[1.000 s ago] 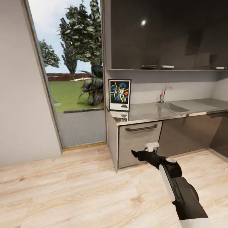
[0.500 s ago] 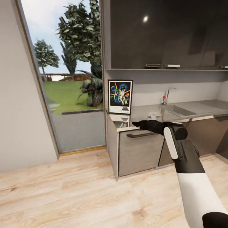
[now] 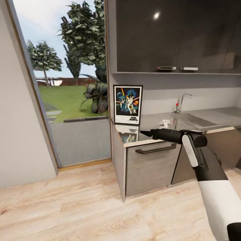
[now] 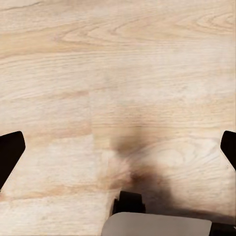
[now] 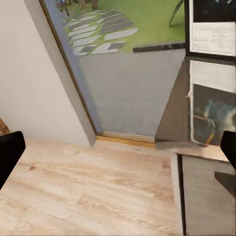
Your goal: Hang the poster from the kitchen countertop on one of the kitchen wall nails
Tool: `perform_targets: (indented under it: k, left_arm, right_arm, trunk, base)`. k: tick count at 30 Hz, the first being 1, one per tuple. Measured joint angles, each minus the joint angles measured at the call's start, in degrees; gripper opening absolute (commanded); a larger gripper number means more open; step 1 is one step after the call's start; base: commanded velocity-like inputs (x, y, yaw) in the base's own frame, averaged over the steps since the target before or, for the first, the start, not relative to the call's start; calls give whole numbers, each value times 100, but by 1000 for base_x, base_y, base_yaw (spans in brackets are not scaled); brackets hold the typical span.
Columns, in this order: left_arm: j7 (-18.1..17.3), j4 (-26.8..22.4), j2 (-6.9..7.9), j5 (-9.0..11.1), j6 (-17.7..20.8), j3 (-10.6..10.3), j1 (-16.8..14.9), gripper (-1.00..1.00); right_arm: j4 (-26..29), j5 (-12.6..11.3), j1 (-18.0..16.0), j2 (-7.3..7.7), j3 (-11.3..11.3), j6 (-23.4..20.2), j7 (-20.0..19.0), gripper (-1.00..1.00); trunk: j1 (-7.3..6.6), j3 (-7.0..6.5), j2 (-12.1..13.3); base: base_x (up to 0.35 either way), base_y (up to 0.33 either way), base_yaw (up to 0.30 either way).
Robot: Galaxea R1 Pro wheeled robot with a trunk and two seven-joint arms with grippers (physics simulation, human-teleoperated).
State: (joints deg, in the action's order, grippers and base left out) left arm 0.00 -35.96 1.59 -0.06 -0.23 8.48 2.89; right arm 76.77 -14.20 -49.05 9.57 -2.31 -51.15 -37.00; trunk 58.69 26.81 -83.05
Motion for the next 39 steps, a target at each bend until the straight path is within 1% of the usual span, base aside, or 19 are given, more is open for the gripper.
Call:
perform_targets:
  k: [3, 4, 6, 8, 15, 27, 35, 39]
  left_arm:
    - [0, 0, 0, -1, 0, 0, 0, 100]
    - [0, 0, 0, -1, 1, 0, 0, 100]
    - [0, 0, 0, -2, 1, 8, 0, 100]
    - [0, -8, 0, -2, 0, 123, 0, 100]
    - [0, -16, 0, -2, 0, 244, 0, 100]
    - [0, -16, 0, -2, 0, 257, 0, 100]
    - [3, -18, -1, -2, 7, 255, 0, 100]
    - [6, -29, -5, -2, 7, 255, 0, 100]
  right_arm:
    - [-159, 6, 2, 94, 3, 99, -226, 100]
    - [-242, 16, 3, 136, 5, 191, -323, 100]
    - [-301, 19, 4, 166, 4, 284, -390, 100]
    - [-373, 28, 4, 200, 7, 409, -469, 100]
    - [-399, 22, 5, 215, -9, 465, -510, 100]
    - [-402, 21, 12, 216, -19, 488, -516, 100]
    - [-407, 23, 88, 217, -19, 506, -520, 100]
    - [-447, 31, 116, 220, -19, 650, -526, 100]
  trunk:
    - [0, 0, 0]
    - [0, 0, 0]
    - [0, 0, 0]
    - [0, 0, 0]
    - [0, 0, 0]
    - [1, 0, 0]
    - [3, 0, 0]
    - [2, 0, 0]
  base:
    - [341, 0, 0]
    - [341, 0, 0]
    - [341, 0, 0]
    - [341, 0, 0]
    - [341, -7, 0]
    - [325, -116, 0]
    - [103, -71, 0]
    - [118, -100, 0]
